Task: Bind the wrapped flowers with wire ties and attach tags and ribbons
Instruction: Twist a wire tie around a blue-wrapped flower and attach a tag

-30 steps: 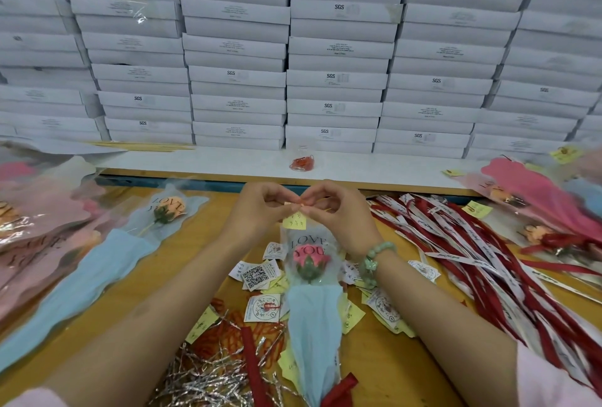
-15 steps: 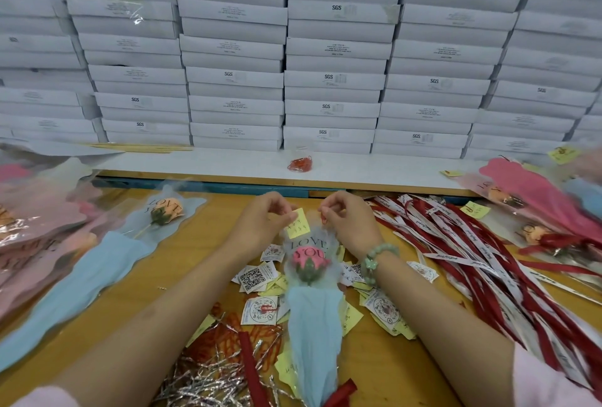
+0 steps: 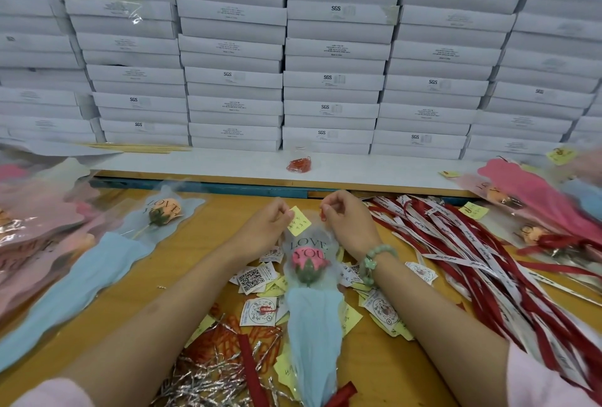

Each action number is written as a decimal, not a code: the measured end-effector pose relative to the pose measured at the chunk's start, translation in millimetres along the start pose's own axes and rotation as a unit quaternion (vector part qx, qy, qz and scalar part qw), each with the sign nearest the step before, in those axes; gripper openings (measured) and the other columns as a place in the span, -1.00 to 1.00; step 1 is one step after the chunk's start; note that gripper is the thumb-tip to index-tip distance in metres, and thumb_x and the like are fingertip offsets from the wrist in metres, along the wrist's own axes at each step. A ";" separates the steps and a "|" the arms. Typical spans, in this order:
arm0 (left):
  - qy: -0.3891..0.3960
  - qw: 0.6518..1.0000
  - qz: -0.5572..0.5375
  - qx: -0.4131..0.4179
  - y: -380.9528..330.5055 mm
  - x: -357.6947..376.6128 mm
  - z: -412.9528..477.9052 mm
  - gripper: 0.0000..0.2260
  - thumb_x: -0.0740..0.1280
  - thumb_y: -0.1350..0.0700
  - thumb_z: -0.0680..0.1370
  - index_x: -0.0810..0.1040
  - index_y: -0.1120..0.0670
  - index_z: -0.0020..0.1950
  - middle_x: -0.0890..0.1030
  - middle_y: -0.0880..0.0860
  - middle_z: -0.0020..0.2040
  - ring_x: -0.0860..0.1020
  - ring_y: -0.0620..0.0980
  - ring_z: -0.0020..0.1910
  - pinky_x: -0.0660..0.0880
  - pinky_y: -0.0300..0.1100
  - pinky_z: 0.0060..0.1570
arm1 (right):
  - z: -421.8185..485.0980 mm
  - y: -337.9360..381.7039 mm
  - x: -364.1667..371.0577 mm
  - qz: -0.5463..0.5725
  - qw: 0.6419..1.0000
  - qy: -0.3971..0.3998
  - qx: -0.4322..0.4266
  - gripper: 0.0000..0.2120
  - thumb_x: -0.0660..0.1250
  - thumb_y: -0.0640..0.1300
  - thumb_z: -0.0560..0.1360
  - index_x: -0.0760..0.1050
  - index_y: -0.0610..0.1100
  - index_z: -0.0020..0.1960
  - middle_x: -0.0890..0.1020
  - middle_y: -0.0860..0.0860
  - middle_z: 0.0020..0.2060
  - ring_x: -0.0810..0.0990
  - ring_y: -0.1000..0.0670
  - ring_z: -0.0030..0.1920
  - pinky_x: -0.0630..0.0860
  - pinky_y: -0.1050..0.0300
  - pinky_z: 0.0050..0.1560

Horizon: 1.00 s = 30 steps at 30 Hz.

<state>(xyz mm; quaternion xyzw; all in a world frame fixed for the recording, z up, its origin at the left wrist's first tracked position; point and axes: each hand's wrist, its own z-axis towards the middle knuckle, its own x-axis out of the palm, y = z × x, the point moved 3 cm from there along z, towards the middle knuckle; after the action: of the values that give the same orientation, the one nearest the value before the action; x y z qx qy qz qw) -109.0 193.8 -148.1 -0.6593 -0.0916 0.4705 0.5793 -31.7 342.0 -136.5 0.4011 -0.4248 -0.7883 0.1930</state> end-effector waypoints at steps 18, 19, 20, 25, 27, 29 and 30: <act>-0.037 0.995 -0.089 0.009 -4.7 -8.4 -0.8 -0.89 0.37 0.14 0.57 0.52 0.16 -0.03 0.69 0.10 -0.14 0.65 0.02 -0.25 0.58 -0.21 -0.25 | -1.8 2.3 -6.8 0.092 0.996 0.005 0.004 -0.90 0.25 -0.25 0.59 0.54 -0.20 -0.02 0.62 -0.08 -0.21 0.62 0.04 -0.27 0.59 0.13 -0.06; -0.037 0.994 -0.100 0.011 -4.4 -9.4 -0.7 -0.90 0.40 0.15 0.55 0.53 0.15 -0.03 0.70 0.10 -0.17 0.67 0.02 -0.25 0.61 -0.17 -0.24 | -1.6 2.8 -7.3 0.096 0.995 0.005 0.005 -0.90 0.25 -0.26 0.59 0.54 -0.20 -0.03 0.61 -0.07 -0.23 0.61 0.06 -0.30 0.59 0.13 -0.08; -0.036 0.993 -0.113 0.014 -4.4 -10.0 -0.6 -0.90 0.42 0.16 0.54 0.54 0.14 -0.02 0.70 0.09 -0.20 0.67 -0.01 -0.29 0.63 -0.15 -0.25 | -1.9 2.8 -7.8 0.100 0.995 0.005 0.006 -0.90 0.26 -0.26 0.59 0.54 -0.20 -0.04 0.61 -0.06 -0.24 0.60 0.06 -0.31 0.59 0.13 -0.08; -0.042 0.995 -0.075 0.047 -5.2 -11.2 -1.7 -0.94 0.46 0.21 0.49 0.64 0.06 -0.08 0.68 0.05 -0.31 0.57 -0.10 -0.43 0.51 -0.31 -0.43 | -3.9 1.7 -8.0 0.090 0.996 0.000 0.009 -0.91 0.27 -0.25 0.58 0.55 -0.21 0.00 0.65 -0.08 -0.22 0.63 0.00 -0.17 0.55 0.09 0.01; -0.037 0.995 -0.076 0.042 -5.3 -9.9 -2.8 -0.93 0.44 0.24 0.50 0.66 0.08 -0.10 0.68 0.06 -0.32 0.55 -0.12 -0.44 0.49 -0.32 -0.45 | -4.6 2.4 -8.1 0.086 0.996 0.000 0.010 -0.91 0.27 -0.24 0.58 0.55 -0.19 0.00 0.65 -0.05 -0.22 0.65 -0.01 -0.12 0.56 0.09 0.01; -0.028 0.997 -0.072 0.031 -5.6 -8.4 -4.1 -0.92 0.43 0.27 0.50 0.66 0.10 -0.08 0.69 0.05 -0.31 0.57 -0.13 -0.42 0.51 -0.32 -0.44 | -4.9 2.9 -7.2 0.074 0.997 0.010 0.015 -0.92 0.27 -0.22 0.59 0.54 -0.17 0.01 0.66 -0.05 -0.19 0.68 0.00 -0.10 0.58 0.10 -0.07; -0.022 0.997 -0.070 0.026 -5.5 -7.7 -4.2 -0.93 0.44 0.27 0.50 0.66 0.12 -0.07 0.70 0.05 -0.30 0.59 -0.13 -0.41 0.52 -0.31 -0.44 | -5.2 2.7 -6.6 0.072 0.997 0.018 0.019 -0.91 0.27 -0.22 0.59 0.54 -0.18 0.03 0.66 -0.07 -0.16 0.68 -0.01 -0.11 0.58 0.11 -0.11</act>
<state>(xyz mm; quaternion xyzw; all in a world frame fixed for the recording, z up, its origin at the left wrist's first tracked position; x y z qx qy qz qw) -107.8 187.5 -139.9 -0.6254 -0.1376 0.4454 0.6257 -23.7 342.1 -132.8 0.3869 -0.4642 -0.7568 0.2490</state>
